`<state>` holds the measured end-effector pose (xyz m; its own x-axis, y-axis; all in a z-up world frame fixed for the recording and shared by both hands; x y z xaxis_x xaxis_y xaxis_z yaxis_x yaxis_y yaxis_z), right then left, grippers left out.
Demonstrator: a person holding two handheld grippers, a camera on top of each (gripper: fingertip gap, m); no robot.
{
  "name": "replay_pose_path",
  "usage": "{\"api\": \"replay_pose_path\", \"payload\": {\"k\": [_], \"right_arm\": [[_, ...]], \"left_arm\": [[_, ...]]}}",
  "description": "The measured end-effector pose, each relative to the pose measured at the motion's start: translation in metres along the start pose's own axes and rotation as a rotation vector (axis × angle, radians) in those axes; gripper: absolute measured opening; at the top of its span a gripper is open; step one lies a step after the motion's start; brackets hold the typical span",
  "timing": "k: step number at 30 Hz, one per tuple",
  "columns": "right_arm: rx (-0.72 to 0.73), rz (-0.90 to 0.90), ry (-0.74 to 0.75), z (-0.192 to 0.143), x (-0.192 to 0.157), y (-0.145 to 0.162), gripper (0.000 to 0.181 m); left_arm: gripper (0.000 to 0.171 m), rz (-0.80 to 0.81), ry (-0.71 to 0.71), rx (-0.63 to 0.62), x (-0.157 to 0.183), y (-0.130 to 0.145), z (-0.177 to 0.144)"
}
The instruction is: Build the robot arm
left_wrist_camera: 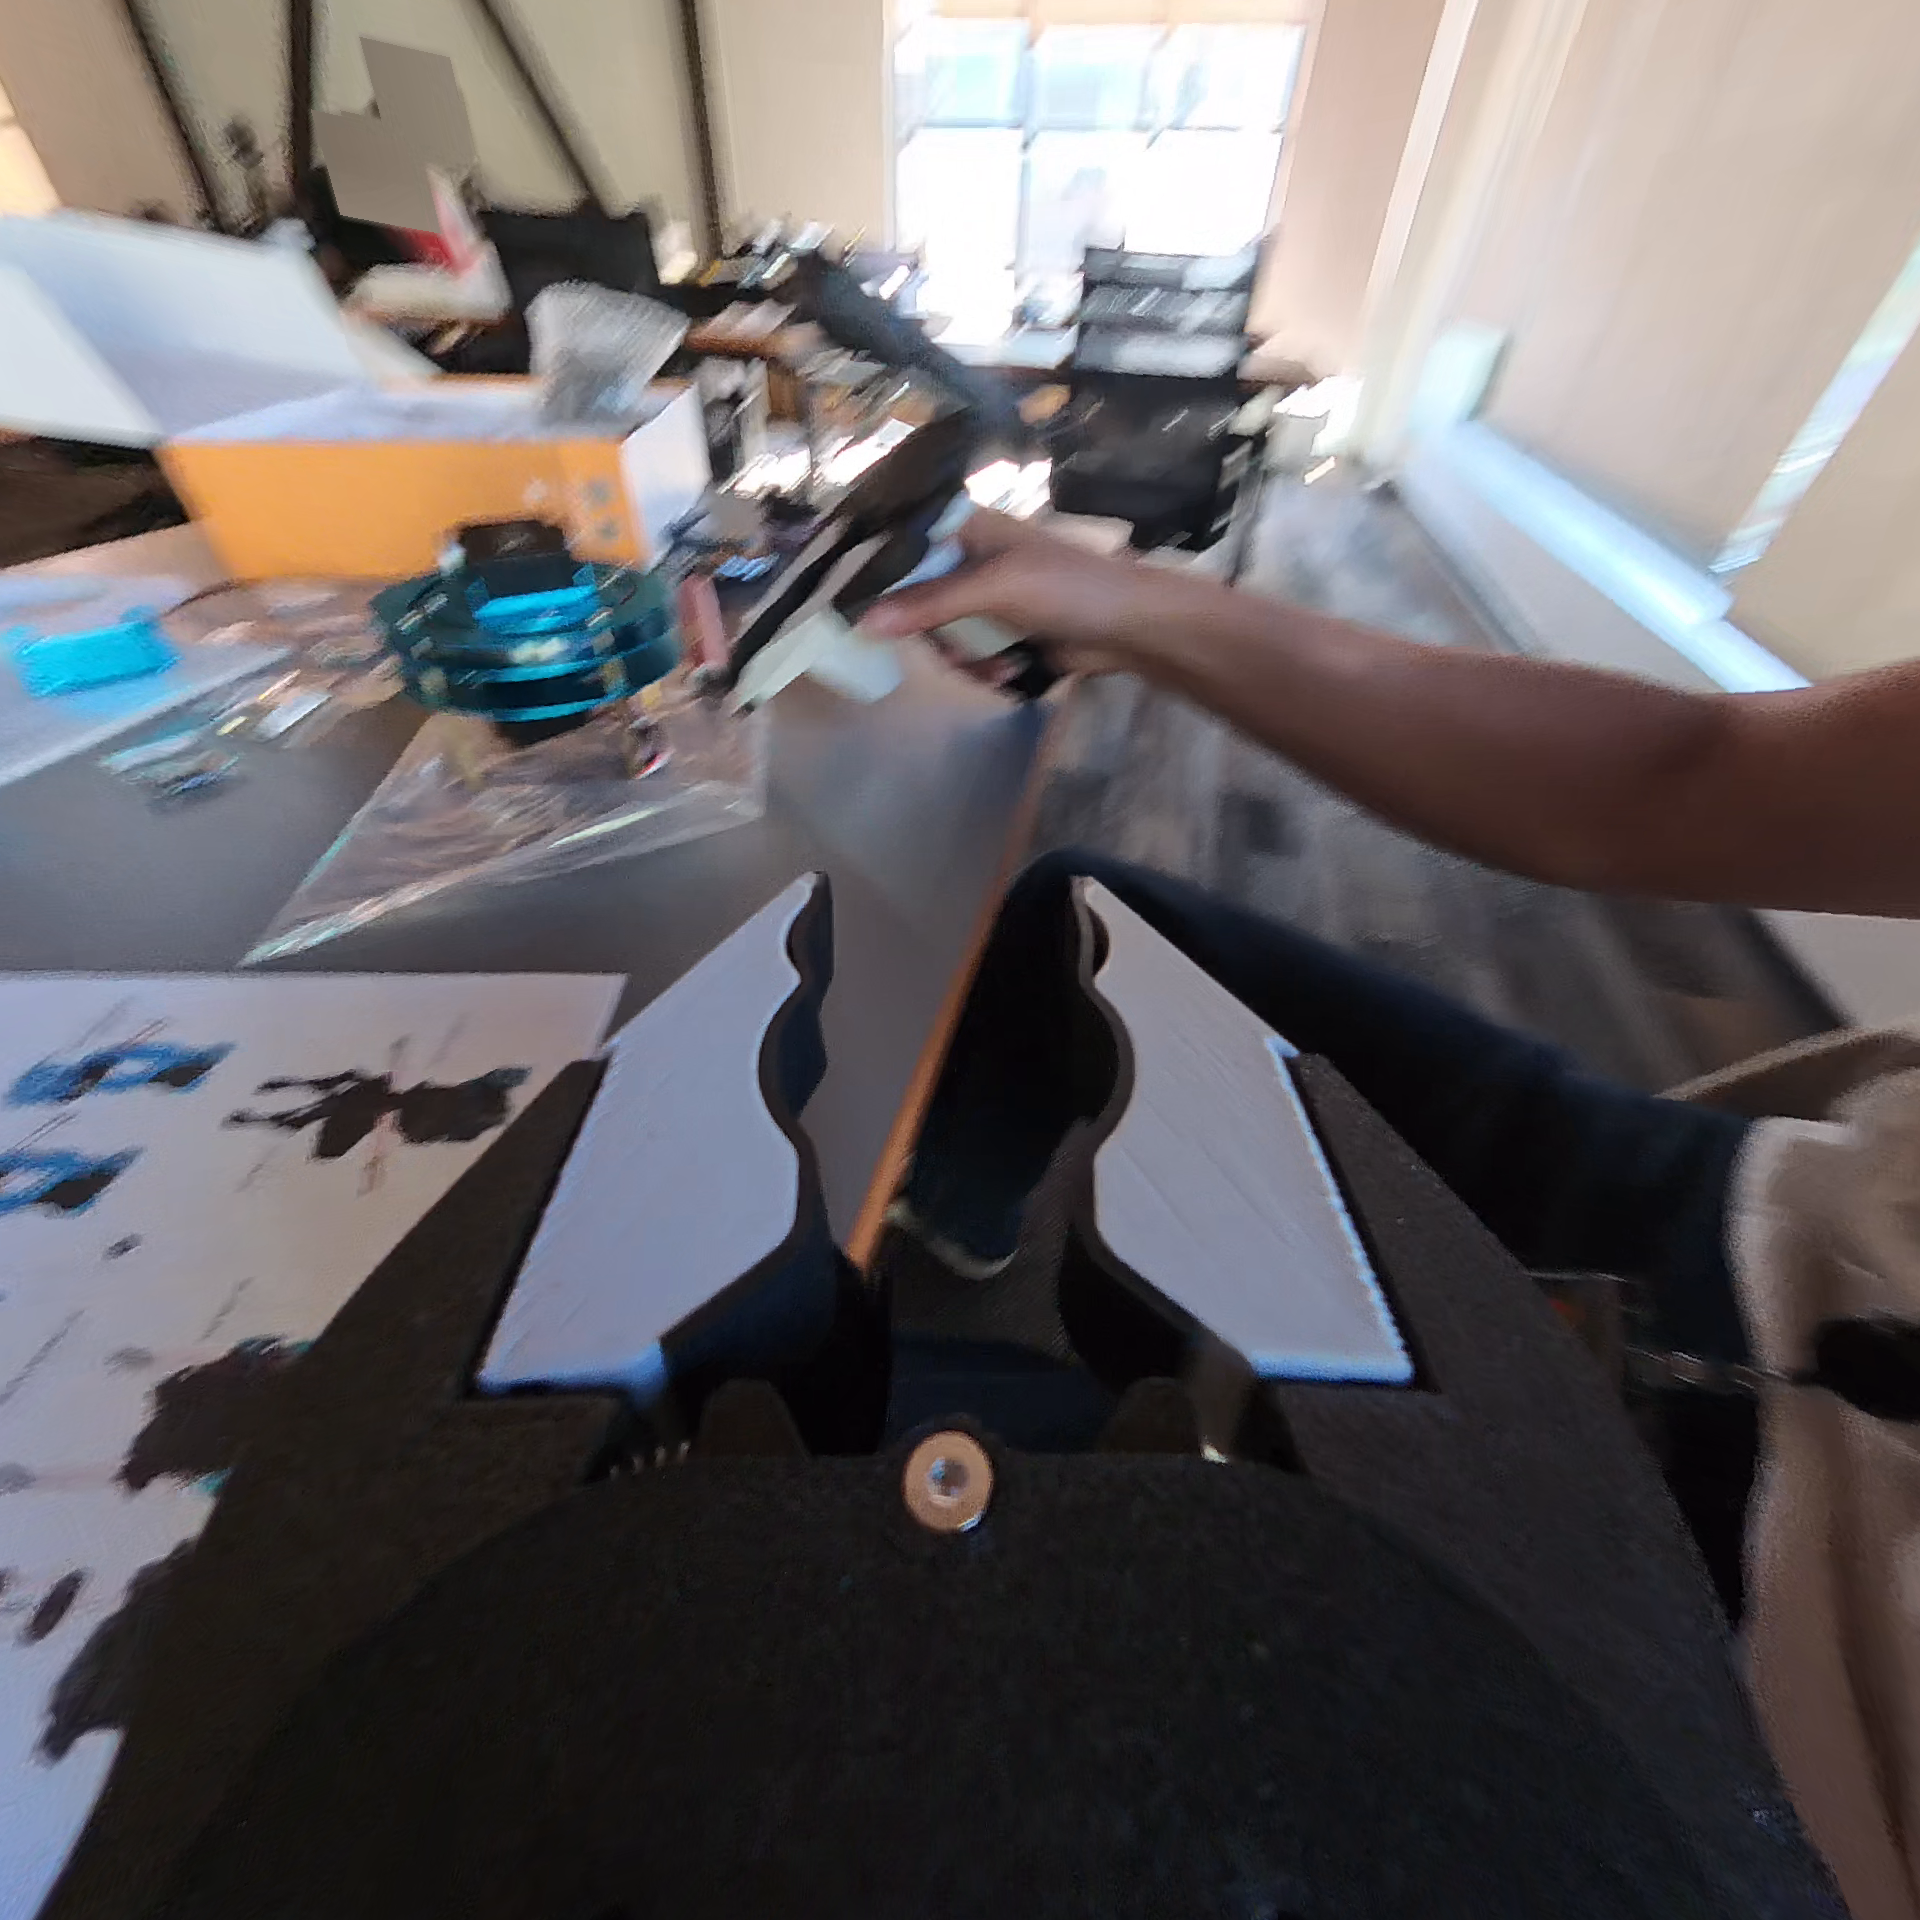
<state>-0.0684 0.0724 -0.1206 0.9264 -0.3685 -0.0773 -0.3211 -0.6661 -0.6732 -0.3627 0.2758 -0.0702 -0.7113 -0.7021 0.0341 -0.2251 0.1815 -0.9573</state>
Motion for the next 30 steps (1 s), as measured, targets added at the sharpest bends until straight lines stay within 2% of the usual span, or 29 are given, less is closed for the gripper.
{"api": "replay_pose_path", "payload": {"k": [3, 5, 8, 12, 15, 26, 30], "right_arm": [[-0.019, 0.029, -0.091, 0.006, -0.005, -0.009, 0.024], [-0.021, -0.012, -0.078, 0.011, -0.008, -0.014, 0.017], [-0.099, -0.077, -0.014, 0.021, -0.006, -0.013, 0.013], [-0.105, -0.067, -0.086, 0.027, -0.008, -0.016, 0.013], [-0.106, -0.083, -0.079, 0.030, -0.008, -0.018, 0.005], [-0.126, -0.055, -0.131, 0.033, -0.007, -0.015, 0.000], [-0.061, -0.032, -0.188, 0.022, -0.009, -0.016, 0.000]], "left_arm": [[0.044, -0.008, 0.012, 0.020, 0.004, -0.001, -0.015], [0.044, -0.001, -0.022, 0.034, 0.003, 0.000, -0.024], [0.044, -0.007, 0.004, 0.053, 0.008, 0.001, -0.029], [0.044, 0.049, -0.022, -0.005, 0.018, 0.011, -0.023], [0.044, 0.076, -0.020, -0.035, 0.024, 0.018, -0.018], [0.044, 0.045, -0.012, -0.021, 0.020, 0.017, -0.014], [0.044, 0.018, -0.021, -0.017, 0.016, 0.016, -0.008]]}}
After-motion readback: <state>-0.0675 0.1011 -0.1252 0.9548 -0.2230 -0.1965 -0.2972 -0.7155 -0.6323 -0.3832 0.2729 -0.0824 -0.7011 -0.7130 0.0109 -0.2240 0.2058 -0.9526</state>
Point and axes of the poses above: each gripper's, where its closed fingertips meet, z out along the fingers, y out of its underside, x = y × z across the jaws, the point moved 7 cm from there along -z, back along the fingers, and after that the axes turned 9 degrees about -x, right-handed, at the moved point
